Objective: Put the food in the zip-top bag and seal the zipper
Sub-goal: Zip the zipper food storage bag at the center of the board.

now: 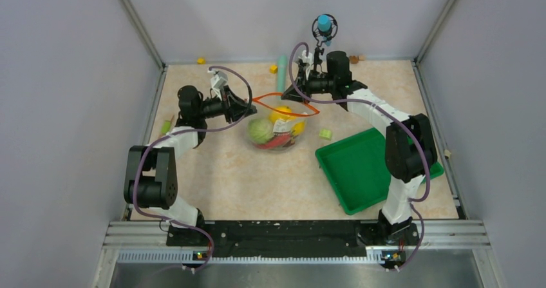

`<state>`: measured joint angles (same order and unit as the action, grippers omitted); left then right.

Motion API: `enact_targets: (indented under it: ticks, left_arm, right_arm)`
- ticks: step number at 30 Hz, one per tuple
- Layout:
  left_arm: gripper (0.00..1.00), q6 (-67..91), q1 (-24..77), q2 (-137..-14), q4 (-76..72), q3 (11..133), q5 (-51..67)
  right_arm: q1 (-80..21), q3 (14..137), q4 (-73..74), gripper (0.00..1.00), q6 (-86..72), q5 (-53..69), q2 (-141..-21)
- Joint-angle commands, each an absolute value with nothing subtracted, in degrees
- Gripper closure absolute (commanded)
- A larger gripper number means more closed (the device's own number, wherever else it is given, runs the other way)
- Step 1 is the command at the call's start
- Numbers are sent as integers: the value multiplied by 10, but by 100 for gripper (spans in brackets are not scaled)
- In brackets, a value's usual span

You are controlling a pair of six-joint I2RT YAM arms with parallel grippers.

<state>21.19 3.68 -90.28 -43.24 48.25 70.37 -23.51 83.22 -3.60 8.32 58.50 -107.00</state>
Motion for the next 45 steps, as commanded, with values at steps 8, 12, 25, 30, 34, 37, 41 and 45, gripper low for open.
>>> enact_targets:
  ticks: [8, 12, 25, 30, 34, 37, 41, 45]
  left_arm:
    - [100, 332, 37, -914, -563, 498, 725]
    - [100, 342, 41, -913, -521, 521, 733]
    - [100, -56, 134, -809, 26, 619, 615]
    - [100, -56, 150, -776, 26, 604, 607]
    - [100, -56, 162, -755, 31, 596, 600]
    - [100, -55, 166, -743, 34, 591, 581]
    - [100, -56, 169, -734, 44, 589, 582]
    - [100, -56, 173, -730, 45, 586, 581]
  right_arm:
    - [-241, 837, -22, 73, 116, 587, -1022]
    - [-241, 851, -2, 42, 117, 555, -992]
    - [-304, 832, 69, 18, 208, 483, -896]
    - [-327, 819, 64, 18, 219, 474, -881]
    - [-341, 819, 61, 22, 208, 488, -877]
    - [-352, 812, 70, 28, 212, 492, -872]
    - [-363, 790, 52, 32, 203, 497, -859]
    - [-371, 787, 37, 35, 190, 508, -868]
